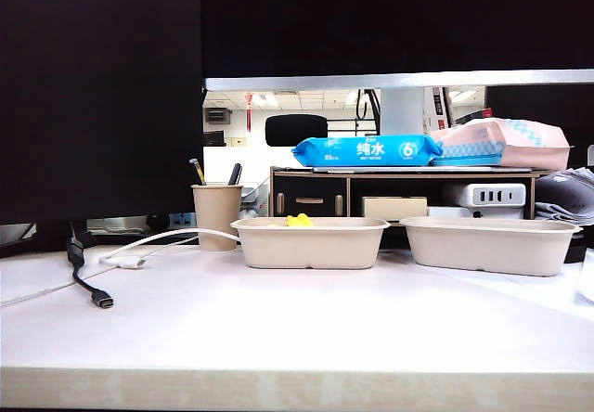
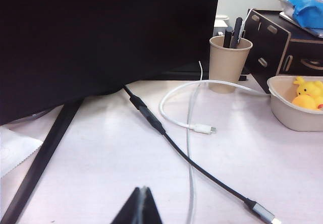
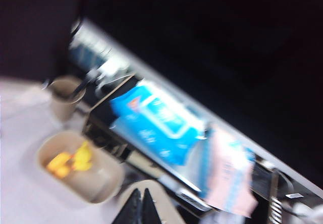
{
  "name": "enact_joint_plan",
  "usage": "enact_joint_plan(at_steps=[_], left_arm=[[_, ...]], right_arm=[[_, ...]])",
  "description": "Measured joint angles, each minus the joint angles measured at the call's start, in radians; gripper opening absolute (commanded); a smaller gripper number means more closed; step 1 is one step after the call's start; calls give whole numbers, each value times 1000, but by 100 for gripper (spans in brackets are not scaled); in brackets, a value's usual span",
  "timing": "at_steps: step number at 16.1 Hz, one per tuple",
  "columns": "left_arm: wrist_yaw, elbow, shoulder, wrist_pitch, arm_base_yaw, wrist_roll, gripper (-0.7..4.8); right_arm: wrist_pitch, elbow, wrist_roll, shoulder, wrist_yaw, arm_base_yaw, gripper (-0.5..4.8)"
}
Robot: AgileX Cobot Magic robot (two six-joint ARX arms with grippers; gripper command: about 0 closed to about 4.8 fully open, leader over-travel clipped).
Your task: Put the dolls with similar colors into the same paper box, while dolls with different colors go into separate paper boxes.
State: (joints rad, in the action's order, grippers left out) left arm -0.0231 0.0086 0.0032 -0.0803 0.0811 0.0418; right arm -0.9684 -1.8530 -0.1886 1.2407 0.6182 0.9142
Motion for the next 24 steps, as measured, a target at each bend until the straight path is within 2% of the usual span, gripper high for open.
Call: enact_joint_plan(at_steps=[2, 4, 6, 7, 8, 10, 11, 12, 14, 17, 19, 21, 24], left_arm=[[0, 0, 0, 0, 0, 0, -5], [0, 0, 0, 0, 0, 0, -5], [0, 0, 0, 0, 0, 0, -5], [0, 0, 0, 0, 0, 0, -5], [0, 0, 0, 0, 0, 0, -5], [0, 0, 0, 0, 0, 0, -5], [1, 0, 0, 0, 0, 0, -5], [1, 0, 0, 0, 0, 0, -5], [0, 0, 0, 0, 0, 0, -5], [0, 0, 0, 0, 0, 0, -5], [0, 0, 0, 0, 0, 0, -5], [0, 0, 0, 0, 0, 0, -5], [0, 0, 0, 0, 0, 0, -5]], right_arm=[[-4, 3, 18, -90, -23, -49, 3], [2, 18, 89, -176, -123, -168, 3], [3, 158, 206, -314, -349, -416, 3], [11, 240, 227, -372, -406, -517, 3], [39, 372, 236, -454, -462, -650, 3], [164, 632, 242, -626, -560, -855, 3], [286, 758, 243, -719, -602, -932, 3], [492, 1051, 244, -927, -659, -1062, 3], [554, 1224, 246, -1059, -744, -1115, 3], [617, 1386, 246, -1149, -879, -1131, 3], [629, 1446, 246, -1143, -892, -1130, 3], [738, 1550, 248, -1145, -904, -1123, 3], [835, 1680, 248, -1146, -878, -1032, 3]])
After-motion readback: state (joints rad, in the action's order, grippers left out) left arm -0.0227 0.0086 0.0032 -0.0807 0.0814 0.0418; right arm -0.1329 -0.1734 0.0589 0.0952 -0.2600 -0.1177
